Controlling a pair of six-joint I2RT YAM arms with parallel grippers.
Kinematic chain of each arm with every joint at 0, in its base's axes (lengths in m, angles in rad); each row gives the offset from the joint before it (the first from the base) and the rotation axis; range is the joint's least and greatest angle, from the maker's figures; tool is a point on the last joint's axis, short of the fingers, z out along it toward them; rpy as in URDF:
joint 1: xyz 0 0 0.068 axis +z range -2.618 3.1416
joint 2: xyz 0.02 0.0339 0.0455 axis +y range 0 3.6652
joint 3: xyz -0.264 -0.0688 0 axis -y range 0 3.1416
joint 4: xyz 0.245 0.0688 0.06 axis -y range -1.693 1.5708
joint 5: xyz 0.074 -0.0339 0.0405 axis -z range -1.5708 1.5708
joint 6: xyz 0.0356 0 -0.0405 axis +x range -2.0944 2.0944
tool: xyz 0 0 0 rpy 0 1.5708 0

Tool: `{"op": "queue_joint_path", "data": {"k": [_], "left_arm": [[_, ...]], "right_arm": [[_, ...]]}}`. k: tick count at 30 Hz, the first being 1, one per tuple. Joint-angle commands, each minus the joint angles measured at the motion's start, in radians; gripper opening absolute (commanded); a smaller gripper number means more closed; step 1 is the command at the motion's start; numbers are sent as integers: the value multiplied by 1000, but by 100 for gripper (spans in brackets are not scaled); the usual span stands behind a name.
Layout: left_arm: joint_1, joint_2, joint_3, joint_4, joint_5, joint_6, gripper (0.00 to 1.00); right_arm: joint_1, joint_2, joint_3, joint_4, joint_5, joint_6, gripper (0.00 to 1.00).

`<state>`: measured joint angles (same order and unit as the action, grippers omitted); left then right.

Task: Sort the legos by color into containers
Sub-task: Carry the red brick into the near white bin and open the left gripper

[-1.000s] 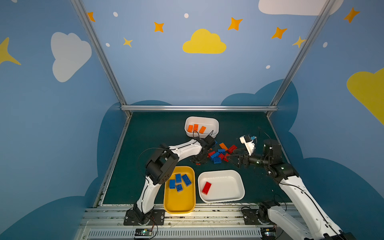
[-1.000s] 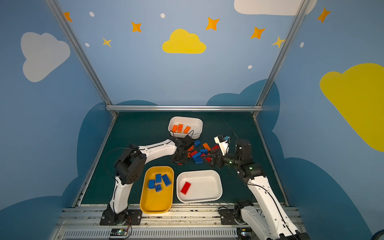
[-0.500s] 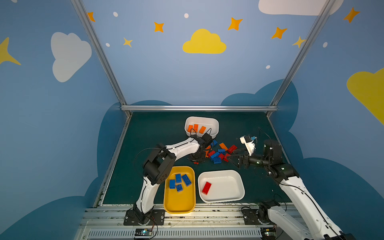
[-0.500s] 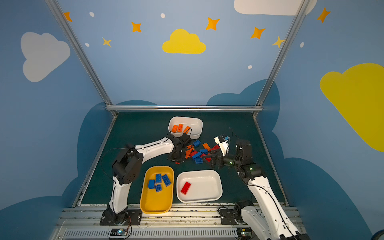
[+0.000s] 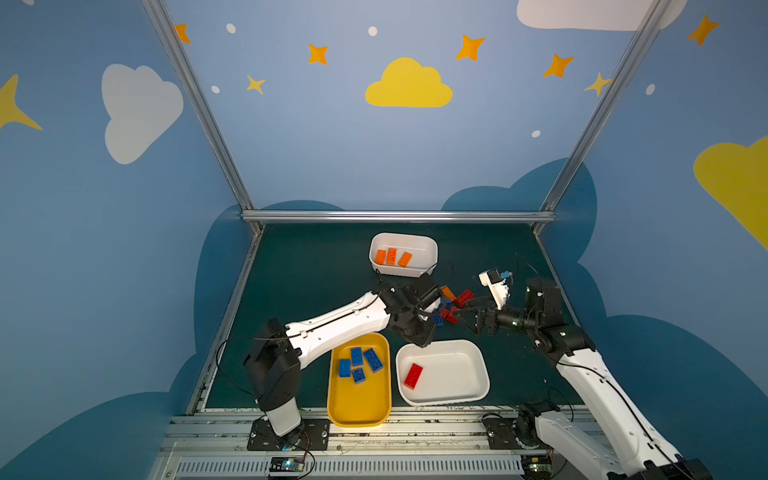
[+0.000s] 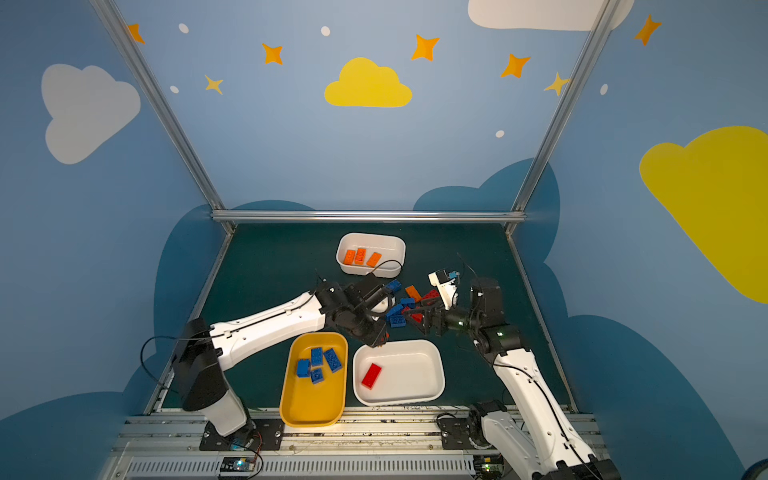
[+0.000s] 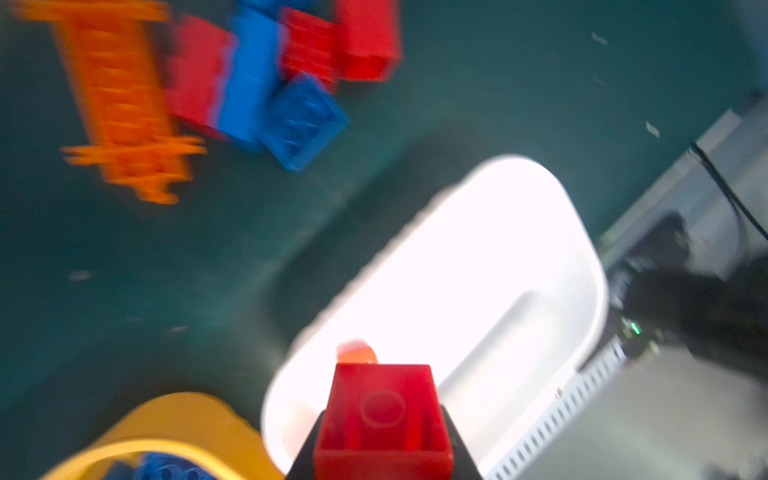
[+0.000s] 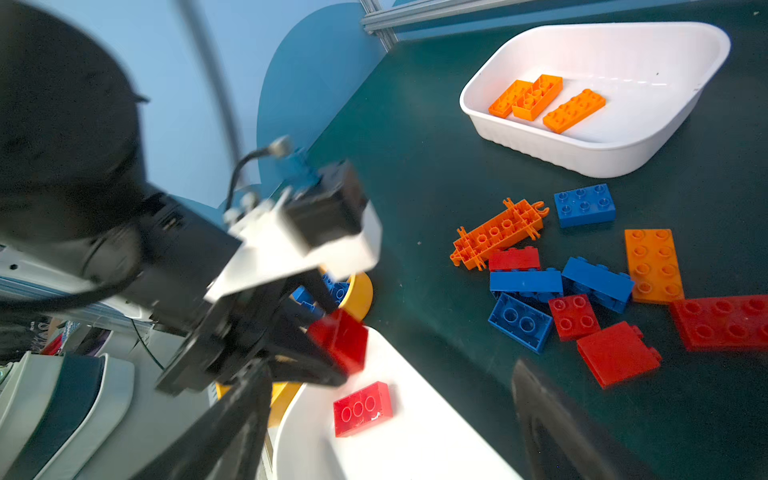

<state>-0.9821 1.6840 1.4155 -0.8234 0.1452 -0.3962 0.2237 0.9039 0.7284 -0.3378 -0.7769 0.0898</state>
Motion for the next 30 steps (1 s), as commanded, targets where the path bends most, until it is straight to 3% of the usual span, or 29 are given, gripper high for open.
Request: {"op": "queue_joint_path", "data": {"k": [1, 6, 12, 19, 30], "left_arm": [[-38, -40, -104, 107, 133, 76, 23], [-79, -42, -216, 278, 139, 128, 22], [-88, 39, -246, 350, 128, 165, 22], [-83, 101, -242, 392, 1, 118, 25], [-80, 15, -262, 372, 28, 70, 58]], "right_arm": [[-13, 10, 23, -42, 11, -53, 89], [-21, 9, 33, -52, 23, -63, 90], [-24, 7, 40, -63, 19, -58, 89], [-25, -5, 43, -77, 19, -50, 89], [-30, -37, 68, -188, 29, -126, 89]]}}
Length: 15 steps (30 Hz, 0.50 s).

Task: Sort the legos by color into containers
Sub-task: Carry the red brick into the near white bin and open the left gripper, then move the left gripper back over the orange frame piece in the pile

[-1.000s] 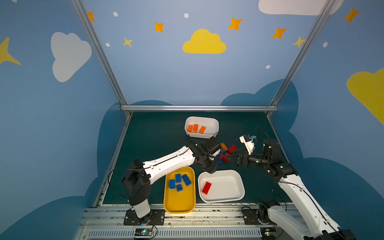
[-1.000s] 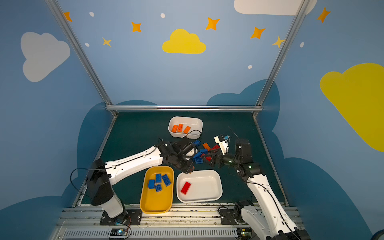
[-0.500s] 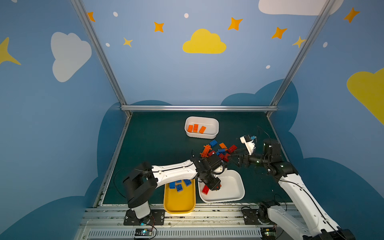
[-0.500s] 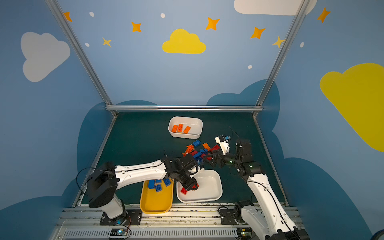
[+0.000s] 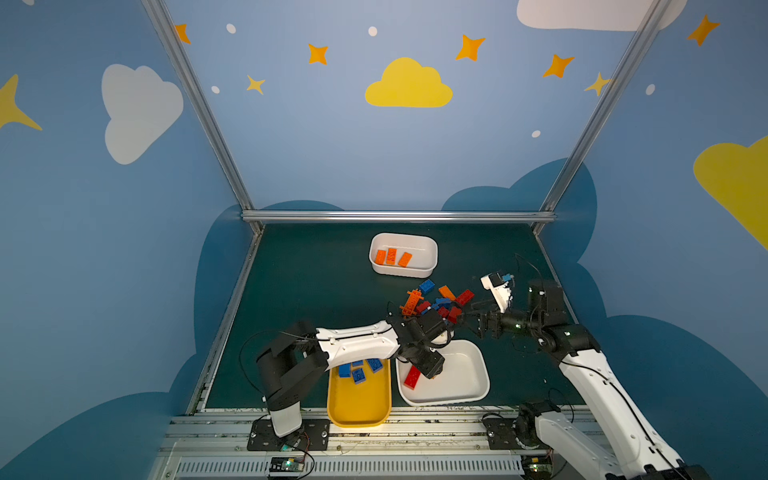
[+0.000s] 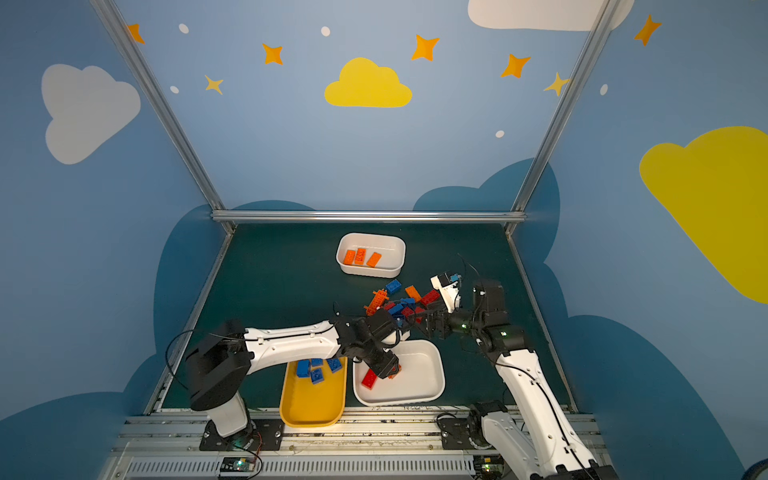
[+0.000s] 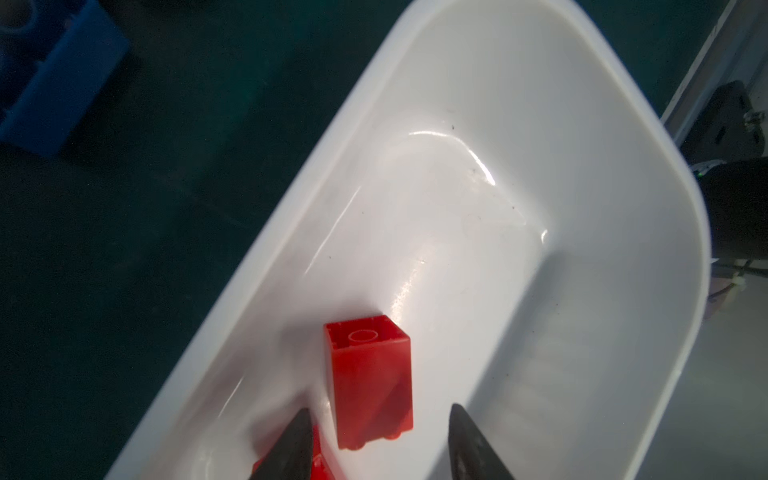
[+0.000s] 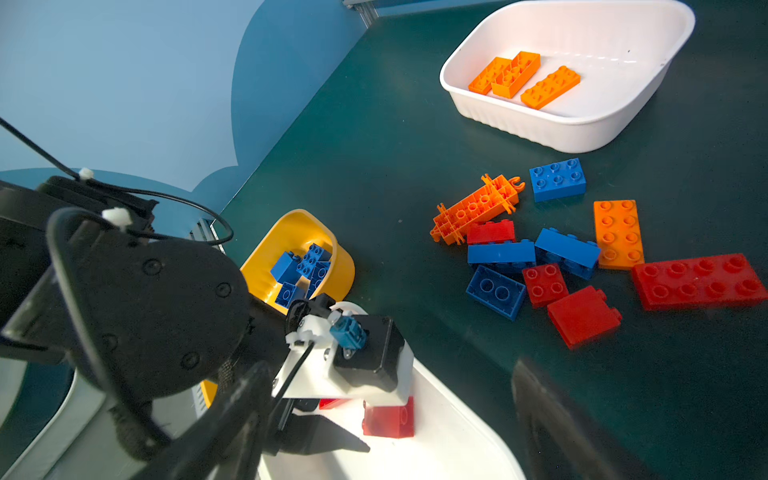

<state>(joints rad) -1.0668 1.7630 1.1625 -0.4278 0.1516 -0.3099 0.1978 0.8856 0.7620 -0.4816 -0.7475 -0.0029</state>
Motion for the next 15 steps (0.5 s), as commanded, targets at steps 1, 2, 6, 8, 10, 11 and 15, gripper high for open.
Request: {"op": "queue_joint_path", "data": {"k": [1, 2, 6, 8, 10, 11, 15], "left_arm": [[7, -78, -6, -44, 30, -17, 61], [11, -91, 5, -79, 32, -18, 63], [45, -153, 45, -190, 33, -15, 68], [76, -187, 59, -224, 30, -7, 70], [111, -202, 73, -253, -5, -6, 71], [133, -206, 77, -259, -20, -4, 72], [208, -183, 100, -268, -80, 27, 75]], "right_arm": [[-6, -20, 36, -45, -1, -33, 89], [-7, -20, 40, -47, -2, -34, 89], [-8, -15, 55, -62, -17, -50, 89], [-7, -13, 57, -64, -24, -60, 89], [-8, -8, 56, -60, -43, -62, 89], [-6, -7, 53, -58, -51, -61, 89], [-5, -5, 44, -50, -67, -61, 89]]}}
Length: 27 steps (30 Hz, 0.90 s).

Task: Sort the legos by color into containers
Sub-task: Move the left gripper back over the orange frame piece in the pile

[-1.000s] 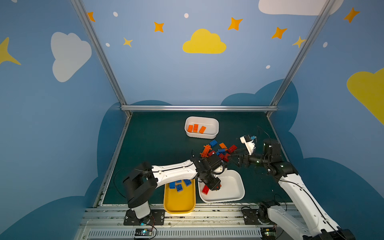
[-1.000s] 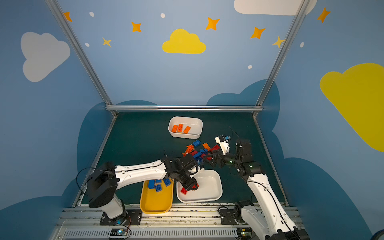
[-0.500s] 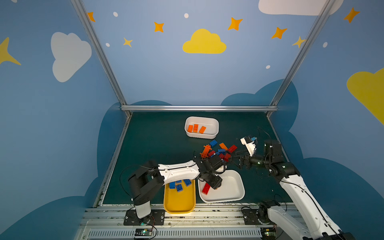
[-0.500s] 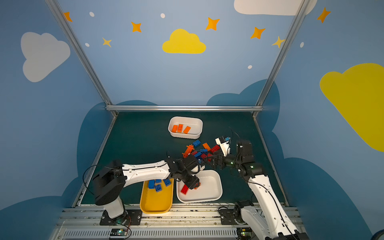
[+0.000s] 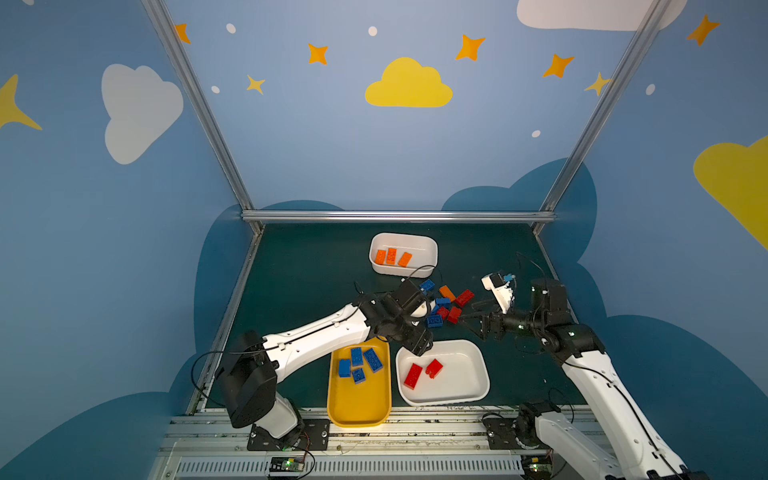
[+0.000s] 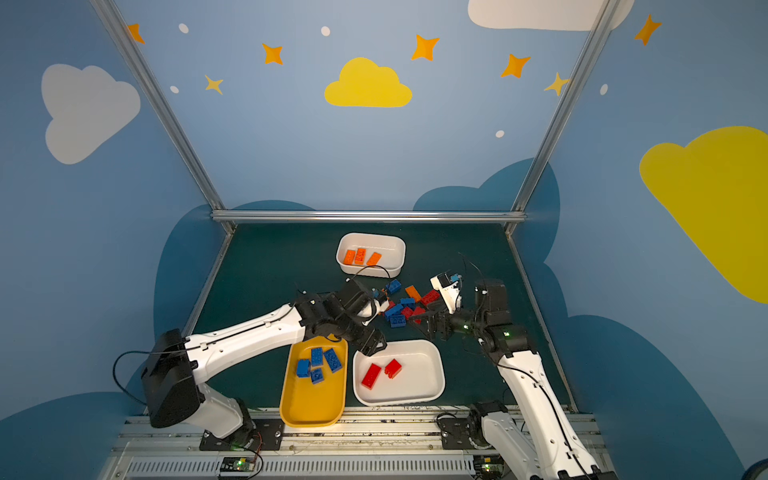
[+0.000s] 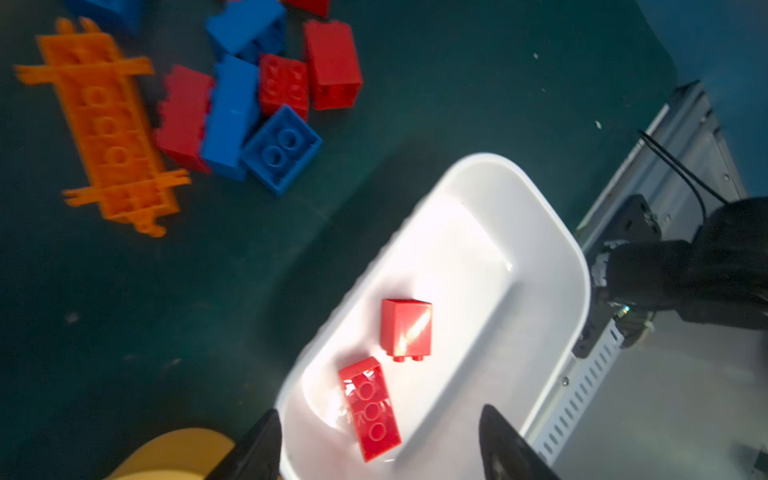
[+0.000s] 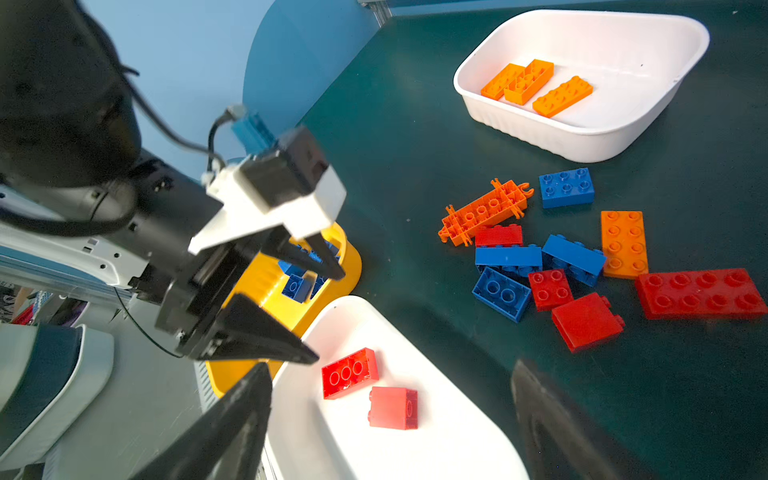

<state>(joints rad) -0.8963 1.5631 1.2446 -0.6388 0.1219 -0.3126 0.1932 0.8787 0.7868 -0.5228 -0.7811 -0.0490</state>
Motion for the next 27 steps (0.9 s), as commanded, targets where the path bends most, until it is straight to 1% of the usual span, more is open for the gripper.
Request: {"op": "queue_joint_path", "data": {"k": [1, 2, 4, 5, 7, 11, 15, 18, 22, 27], "left_arm": [[58, 33, 27, -58, -74, 30, 75], [79, 51, 32, -61, -97, 15, 76], [119, 102, 76, -90, -85, -3, 76], [125, 125, 96, -104, -103, -26, 76], [124, 169, 133, -110, -114, -31, 76], [123, 242, 164, -56, -122, -17, 76], [128, 342, 240, -72, -217, -2, 76], [132, 383, 277, -33, -243, 2, 75], [135, 459, 348, -35, -281, 15, 68], [143, 531, 411, -49, -322, 38, 62]], "right_arm": [[2, 2, 19, -9, -33, -15, 89], [2, 0, 19, -8, -35, -15, 89], [2, 0, 21, -15, -33, -20, 89], [3, 0, 19, -17, -33, -20, 89], [4, -3, 15, -13, -29, -14, 89], [8, -3, 0, 15, -33, 8, 88], [11, 2, 0, 11, -33, 2, 88], [11, 3, 1, 7, -32, -4, 88], [11, 5, 2, 5, -32, -9, 88], [12, 6, 1, 5, -29, -14, 88]]}}
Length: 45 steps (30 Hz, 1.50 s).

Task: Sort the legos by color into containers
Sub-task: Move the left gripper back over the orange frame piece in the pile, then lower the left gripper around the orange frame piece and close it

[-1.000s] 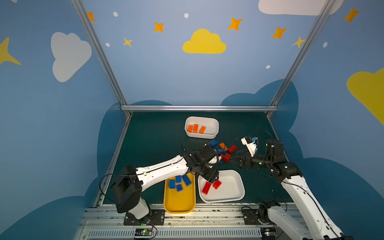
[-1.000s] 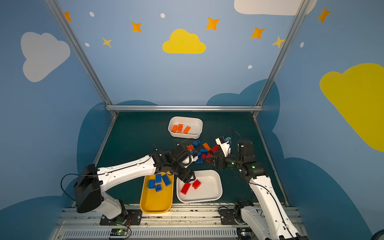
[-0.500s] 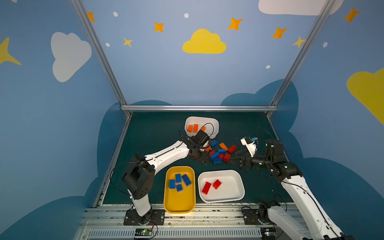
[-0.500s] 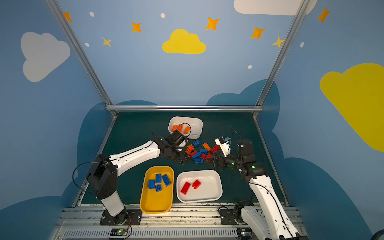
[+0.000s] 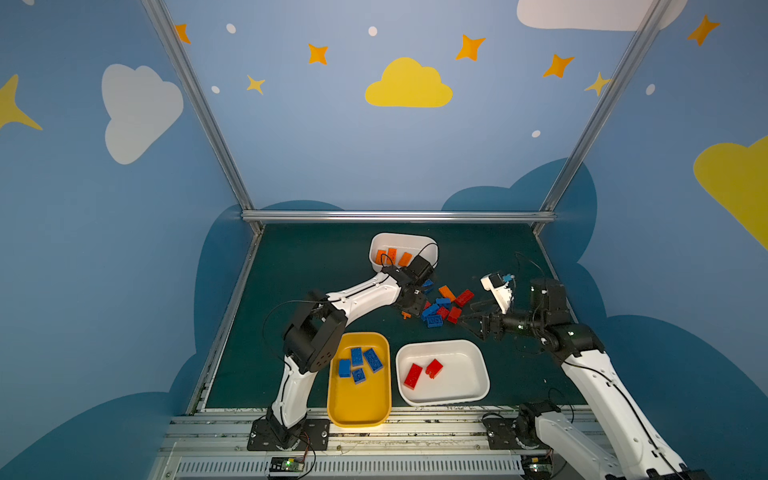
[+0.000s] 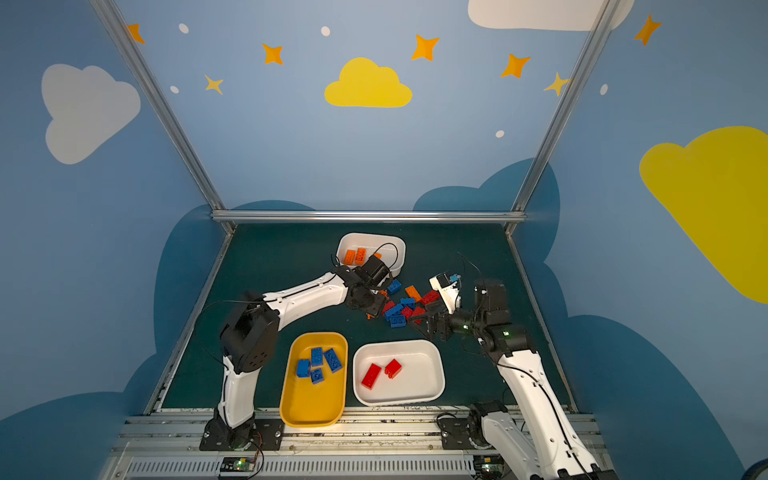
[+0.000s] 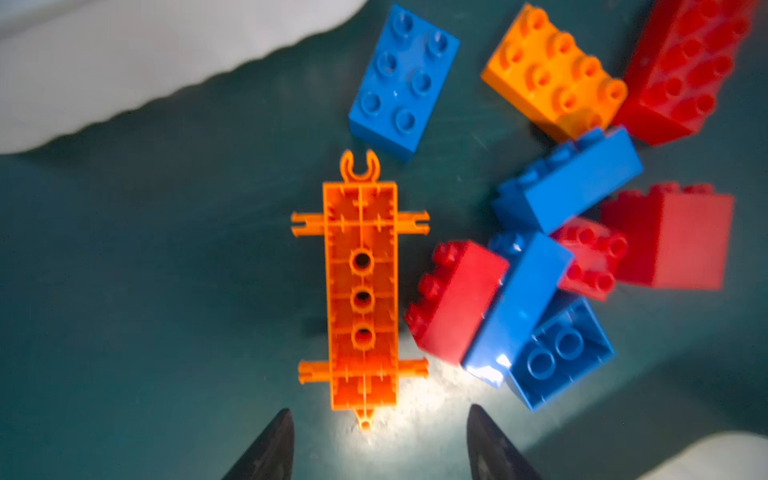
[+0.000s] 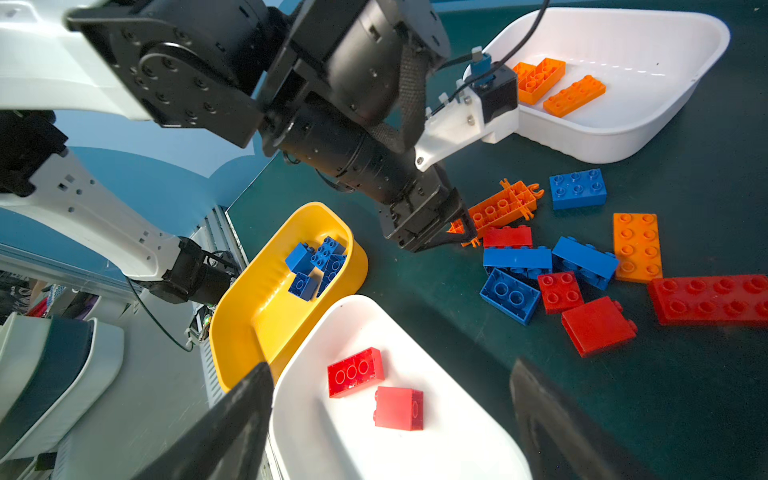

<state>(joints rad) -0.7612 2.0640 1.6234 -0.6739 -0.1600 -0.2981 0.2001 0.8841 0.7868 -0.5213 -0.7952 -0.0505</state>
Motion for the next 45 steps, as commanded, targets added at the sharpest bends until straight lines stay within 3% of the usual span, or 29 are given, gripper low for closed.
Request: {"op": "queue_joint_path", "data": {"k": [1, 10, 21, 32, 45], "left_arm": [[10, 42, 43, -17, -39, 26, 61], [20, 96, 76, -61, -60, 63, 50], [37, 107, 95, -98, -122, 103, 50], [36, 97, 109, -79, 50, 63, 53], [63, 148, 139, -157, -110, 84, 52]], "right_arm": [[3, 1, 1, 6, -15, -12, 88], [4, 2, 1, 3, -10, -16, 89], [4, 4, -1, 3, -9, -12, 89], [4, 9, -5, 11, -9, -11, 88], [4, 4, -13, 11, -4, -11, 89]]}}
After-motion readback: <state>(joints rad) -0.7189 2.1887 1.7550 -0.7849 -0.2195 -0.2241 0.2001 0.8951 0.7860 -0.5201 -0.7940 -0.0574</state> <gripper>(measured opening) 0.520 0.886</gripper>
